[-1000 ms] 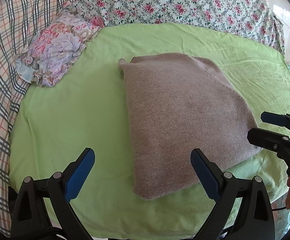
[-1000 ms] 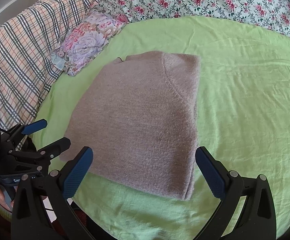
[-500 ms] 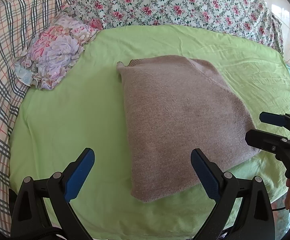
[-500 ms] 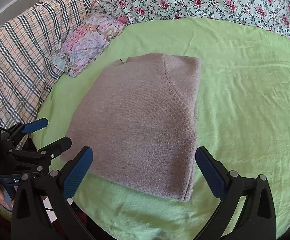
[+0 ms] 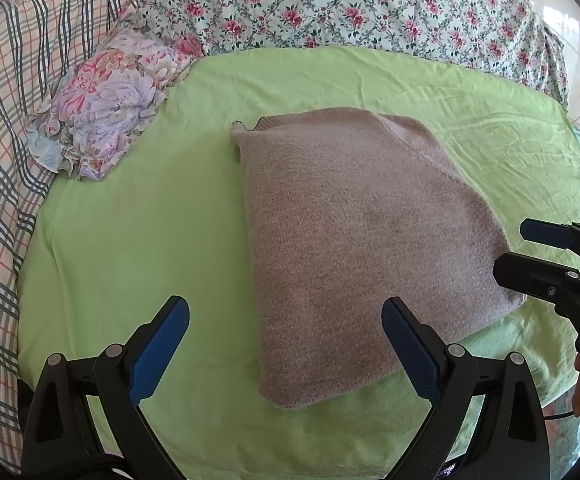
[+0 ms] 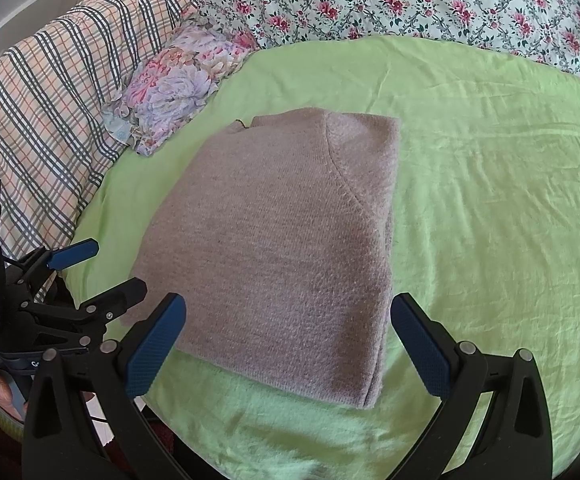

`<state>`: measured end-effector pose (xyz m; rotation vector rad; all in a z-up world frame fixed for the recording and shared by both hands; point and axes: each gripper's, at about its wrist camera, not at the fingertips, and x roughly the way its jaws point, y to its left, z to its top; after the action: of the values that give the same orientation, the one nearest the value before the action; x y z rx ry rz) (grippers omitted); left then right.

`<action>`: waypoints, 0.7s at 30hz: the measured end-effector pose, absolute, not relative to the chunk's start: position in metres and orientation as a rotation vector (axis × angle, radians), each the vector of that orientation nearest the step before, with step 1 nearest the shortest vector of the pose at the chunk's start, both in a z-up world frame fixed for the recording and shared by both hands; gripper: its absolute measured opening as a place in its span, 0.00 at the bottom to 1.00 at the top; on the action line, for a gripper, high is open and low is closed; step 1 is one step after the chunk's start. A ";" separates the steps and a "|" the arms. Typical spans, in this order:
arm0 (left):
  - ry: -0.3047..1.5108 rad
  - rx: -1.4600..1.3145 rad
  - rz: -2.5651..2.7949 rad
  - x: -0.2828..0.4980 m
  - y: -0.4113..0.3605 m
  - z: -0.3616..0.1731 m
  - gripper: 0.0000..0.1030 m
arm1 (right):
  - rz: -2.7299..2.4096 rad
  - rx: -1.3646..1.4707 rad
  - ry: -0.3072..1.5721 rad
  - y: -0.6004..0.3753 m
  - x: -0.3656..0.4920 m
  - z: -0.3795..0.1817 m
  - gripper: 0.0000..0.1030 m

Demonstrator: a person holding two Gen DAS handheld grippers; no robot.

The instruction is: Fold small clothes

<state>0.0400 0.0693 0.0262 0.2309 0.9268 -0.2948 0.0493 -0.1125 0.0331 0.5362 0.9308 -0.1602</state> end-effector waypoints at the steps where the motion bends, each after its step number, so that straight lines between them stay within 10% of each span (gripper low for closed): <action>1: 0.927 0.231 -0.294 0.040 0.069 0.026 0.95 | -0.160 0.537 0.931 -0.113 0.049 0.033 0.99; 21: 0.937 0.221 -0.302 0.047 0.063 0.025 0.95 | -0.164 0.545 0.932 -0.116 0.056 0.032 0.99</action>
<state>0.0468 0.0634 0.0252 0.2210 0.9372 -0.3018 0.0555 -0.1161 0.0319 0.5451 0.9325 -0.1640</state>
